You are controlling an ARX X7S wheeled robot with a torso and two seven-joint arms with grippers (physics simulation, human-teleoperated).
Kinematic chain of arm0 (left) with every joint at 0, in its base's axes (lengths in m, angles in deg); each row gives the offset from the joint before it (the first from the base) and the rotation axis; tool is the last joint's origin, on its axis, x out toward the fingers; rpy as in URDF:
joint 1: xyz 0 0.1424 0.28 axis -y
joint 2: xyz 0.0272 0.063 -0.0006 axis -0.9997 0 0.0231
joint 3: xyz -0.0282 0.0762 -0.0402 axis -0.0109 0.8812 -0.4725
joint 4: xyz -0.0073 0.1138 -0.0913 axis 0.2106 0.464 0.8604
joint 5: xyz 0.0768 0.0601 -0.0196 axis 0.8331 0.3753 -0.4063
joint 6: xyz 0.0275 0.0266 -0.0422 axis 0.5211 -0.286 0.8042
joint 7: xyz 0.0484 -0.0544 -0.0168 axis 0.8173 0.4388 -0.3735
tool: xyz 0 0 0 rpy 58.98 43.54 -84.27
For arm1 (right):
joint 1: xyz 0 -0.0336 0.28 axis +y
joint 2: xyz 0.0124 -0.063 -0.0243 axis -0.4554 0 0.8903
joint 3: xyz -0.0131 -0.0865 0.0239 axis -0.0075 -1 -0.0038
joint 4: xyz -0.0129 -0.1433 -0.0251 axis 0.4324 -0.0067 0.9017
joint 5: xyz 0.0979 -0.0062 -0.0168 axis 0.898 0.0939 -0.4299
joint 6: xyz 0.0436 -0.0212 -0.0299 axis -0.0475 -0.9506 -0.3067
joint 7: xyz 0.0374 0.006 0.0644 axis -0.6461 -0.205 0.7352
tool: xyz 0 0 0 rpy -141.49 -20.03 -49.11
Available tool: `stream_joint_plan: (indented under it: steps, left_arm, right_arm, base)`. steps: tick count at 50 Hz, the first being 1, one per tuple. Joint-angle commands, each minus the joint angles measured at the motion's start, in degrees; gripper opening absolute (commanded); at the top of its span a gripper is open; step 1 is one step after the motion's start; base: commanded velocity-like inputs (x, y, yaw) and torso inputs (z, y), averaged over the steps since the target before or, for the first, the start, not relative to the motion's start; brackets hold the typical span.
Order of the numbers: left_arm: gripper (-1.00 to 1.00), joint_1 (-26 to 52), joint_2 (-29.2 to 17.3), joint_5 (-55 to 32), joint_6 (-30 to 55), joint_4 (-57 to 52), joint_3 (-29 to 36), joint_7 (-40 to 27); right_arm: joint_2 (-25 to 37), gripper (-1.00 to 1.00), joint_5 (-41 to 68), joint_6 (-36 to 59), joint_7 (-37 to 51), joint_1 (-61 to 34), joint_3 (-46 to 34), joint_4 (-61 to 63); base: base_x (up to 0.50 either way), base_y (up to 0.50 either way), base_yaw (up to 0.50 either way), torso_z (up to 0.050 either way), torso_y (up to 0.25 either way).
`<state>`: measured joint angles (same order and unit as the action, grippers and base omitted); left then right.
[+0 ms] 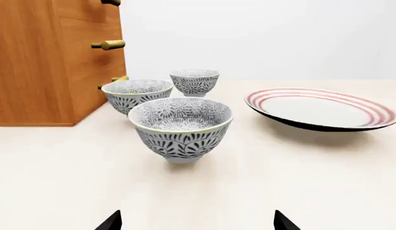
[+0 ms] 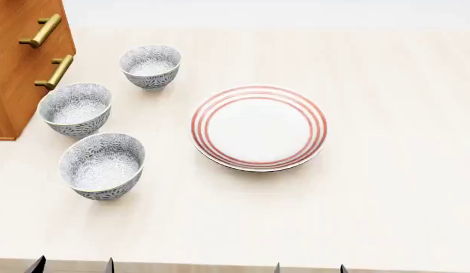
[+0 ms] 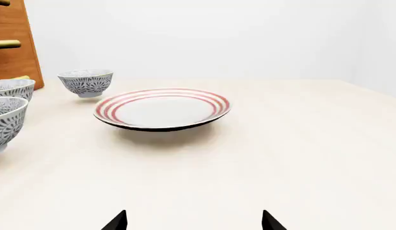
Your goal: Open the top drawer of the cabinet.
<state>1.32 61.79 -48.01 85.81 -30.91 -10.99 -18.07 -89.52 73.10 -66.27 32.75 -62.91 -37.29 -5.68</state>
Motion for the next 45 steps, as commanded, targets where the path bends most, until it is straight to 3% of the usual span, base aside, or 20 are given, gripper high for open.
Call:
stream_joint_plan:
  steps: [1, 18, 45]
  left_arm:
    - [1.0, 0.1, -1.1, -0.3, 0.6, 0.2, 1.8, -0.4]
    - [1.0, 0.1, -3.5, -2.2, 0.0, 0.6, 5.2, -1.9]
    - [1.0, 0.5, -5.4, -3.9, 0.3, 0.9, 7.9, -3.6]
  right_arm:
    - [0.5, 1.0, 0.5, 0.0, 0.7, 0.0, -0.7, 0.0]
    - [3.1, 1.0, 5.7, -3.4, 3.9, -0.2, -2.5, -1.0]
    - [4.9, 1.0, 8.9, -4.3, 5.2, -0.6, -4.5, -1.8]
  base:
    - [0.0, 0.0, 0.0, 0.0, 0.0]
    - [0.0, 0.02, 0.0, 0.0, 0.0]
    - [0.0, 0.46, 0.0, 0.0, 0.0]
